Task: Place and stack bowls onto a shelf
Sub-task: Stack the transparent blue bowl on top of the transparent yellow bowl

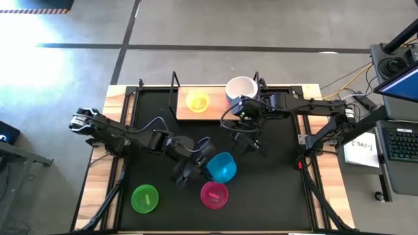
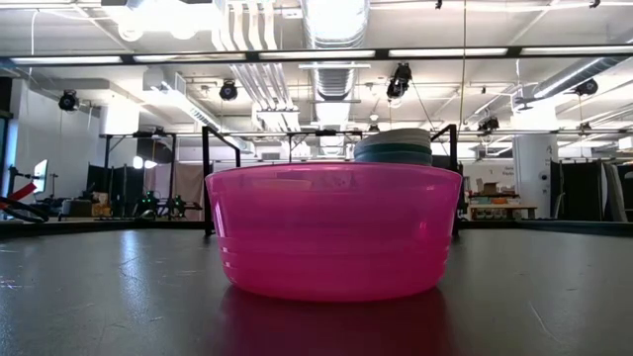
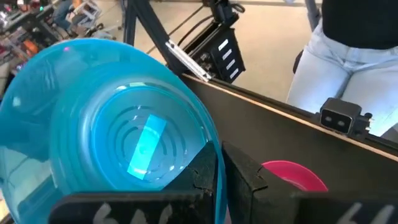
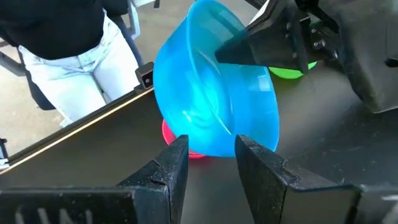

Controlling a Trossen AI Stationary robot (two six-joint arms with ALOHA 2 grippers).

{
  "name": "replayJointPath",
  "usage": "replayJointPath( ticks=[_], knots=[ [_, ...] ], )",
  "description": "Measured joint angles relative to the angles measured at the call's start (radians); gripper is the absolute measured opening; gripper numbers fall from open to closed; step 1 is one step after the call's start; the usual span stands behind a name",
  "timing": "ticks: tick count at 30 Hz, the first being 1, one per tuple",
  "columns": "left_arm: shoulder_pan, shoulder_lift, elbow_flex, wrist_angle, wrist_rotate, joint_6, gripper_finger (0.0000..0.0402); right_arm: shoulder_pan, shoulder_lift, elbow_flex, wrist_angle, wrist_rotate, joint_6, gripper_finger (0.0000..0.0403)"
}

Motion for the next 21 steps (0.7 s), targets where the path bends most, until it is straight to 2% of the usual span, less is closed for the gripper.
replayJointPath(
  ticks=[4, 10, 21],
  knots=[
    [0.031, 0.001, 0.001, -0.002, 0.061, 0.033, 0.0, 0.005, -0.001, 0.0, 0.004, -0.033, -0.035, 0.0123],
    [0.065, 0.009, 0.001, 0.021, 0.218, 0.058, 0.0, 0.006, -0.001, 0.0, 0.008, -0.106, -0.077, 0.0123],
    [0.068, 0.04, 0.002, 0.061, 0.28, 0.082, 0.0, 0.007, 0.0, 0.0, 0.062, -0.109, -0.086, 0.0123]
  ],
)
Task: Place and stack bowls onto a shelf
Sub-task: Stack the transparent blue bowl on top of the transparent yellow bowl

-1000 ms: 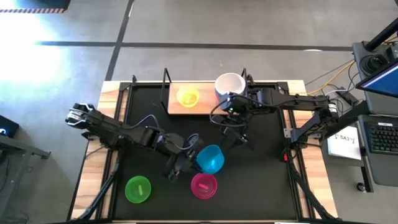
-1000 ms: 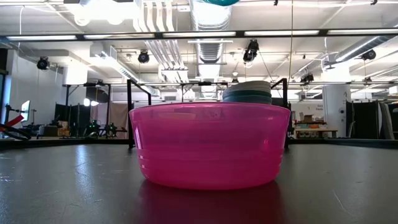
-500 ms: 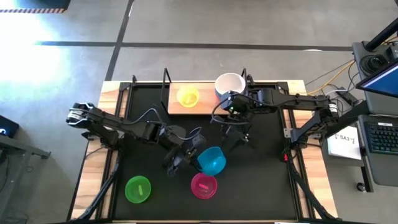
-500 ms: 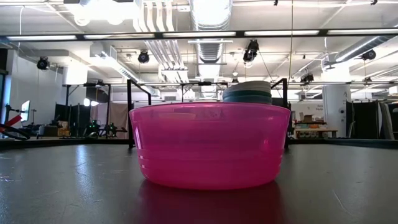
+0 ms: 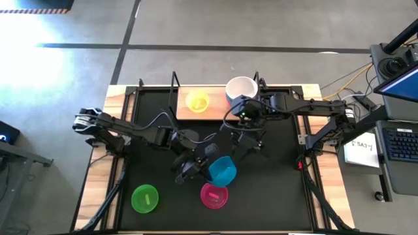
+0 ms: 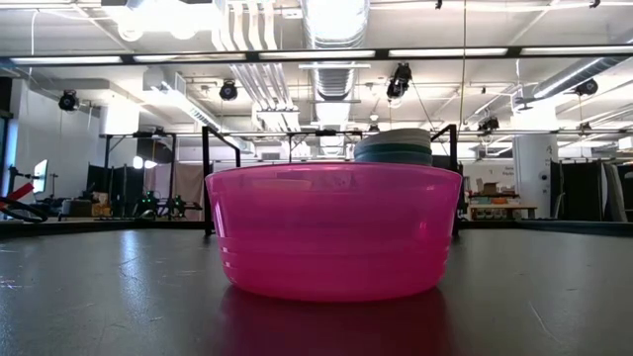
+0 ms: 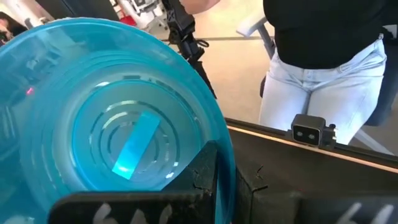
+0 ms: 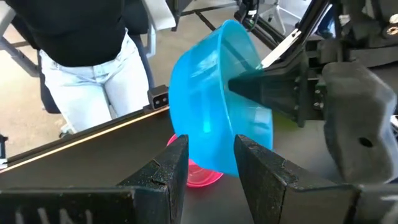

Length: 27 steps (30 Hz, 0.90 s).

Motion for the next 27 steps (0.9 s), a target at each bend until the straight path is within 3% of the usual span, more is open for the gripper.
replayJointPath(
  ticks=[15, 27],
  knots=[
    [0.003, 0.0, 0.002, 0.016, 0.021, -0.02, 0.0, 0.006, 0.001, -0.001, -0.006, 0.055, 0.064, 0.0123],
    [0.027, -0.001, 0.002, 0.018, -0.024, 0.018, 0.0, 0.011, 0.001, -0.002, -0.04, -0.05, 0.067, 0.0123]
  ],
)
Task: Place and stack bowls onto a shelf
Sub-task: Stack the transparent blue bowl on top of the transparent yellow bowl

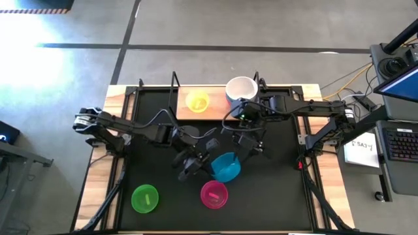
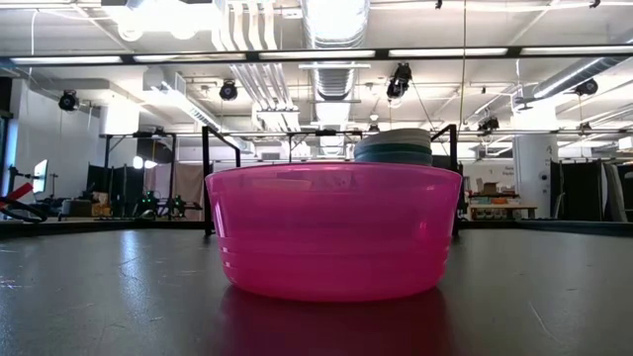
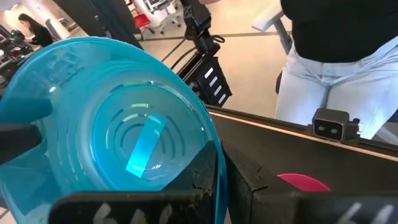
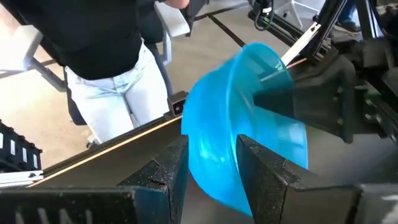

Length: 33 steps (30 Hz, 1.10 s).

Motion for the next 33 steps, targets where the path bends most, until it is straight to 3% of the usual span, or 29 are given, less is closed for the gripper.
replayJointPath(
  ticks=[9, 21, 25, 33],
  knots=[
    [0.025, 0.0, 0.0, 0.029, -0.019, 0.01, 0.0, 0.0, 0.002, 0.0, 0.0, -0.025, -0.004, 0.0114],
    [0.023, -0.001, -0.002, 0.062, -0.054, -0.053, 0.0008, 0.002, 0.002, -0.002, -0.042, -0.052, -0.001, 0.0015],
    [0.023, -0.001, -0.003, 0.103, -0.088, -0.107, 0.0037, 0.002, 0.0, -0.002, -0.064, -0.057, 0.009, 0.0011],
    [0.024, -0.002, -0.003, 0.129, -0.169, -0.139, 0.0131, 0.0, 0.0, -0.002, -0.069, -0.01, 0.037, 0.0008]
  ],
)
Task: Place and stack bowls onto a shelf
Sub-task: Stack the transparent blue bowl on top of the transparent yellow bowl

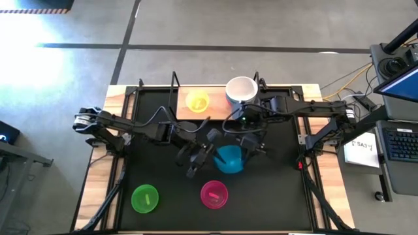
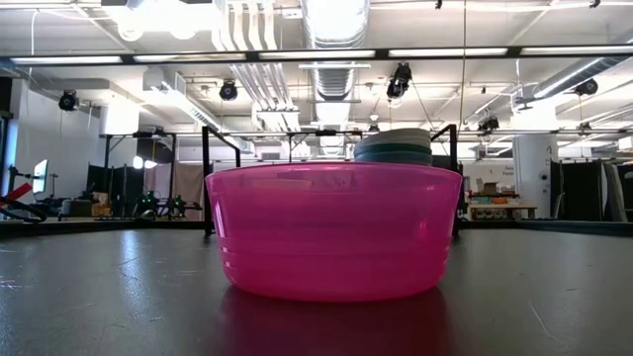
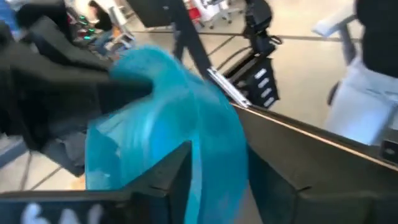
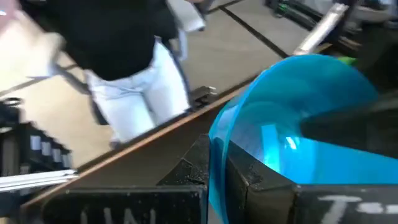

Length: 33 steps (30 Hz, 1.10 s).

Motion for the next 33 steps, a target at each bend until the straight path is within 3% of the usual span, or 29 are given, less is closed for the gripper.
replayJointPath(
  ticks=[6, 14, 23, 33],
  knots=[
    [0.001, -0.019, 0.002, 0.005, -0.115, 0.017, 0.0178, -0.003, 0.004, 0.0, 0.005, 0.152, 0.07, 0.0006],
    [-0.001, -0.041, 0.002, -0.002, -0.231, 0.016, 0.0187, -0.005, 0.002, 0.0, -0.03, 0.193, 0.185, 0.0007],
    [-0.001, -0.042, 0.002, -0.024, -0.286, 0.003, 0.0188, -0.005, 0.0, 0.0, -0.051, 0.259, 0.262, 0.0008],
    [-0.002, -0.043, 0.002, -0.031, -0.341, -0.023, 0.0201, -0.004, -0.001, 0.0, -0.054, 0.263, 0.298, 0.0008]
  ],
)
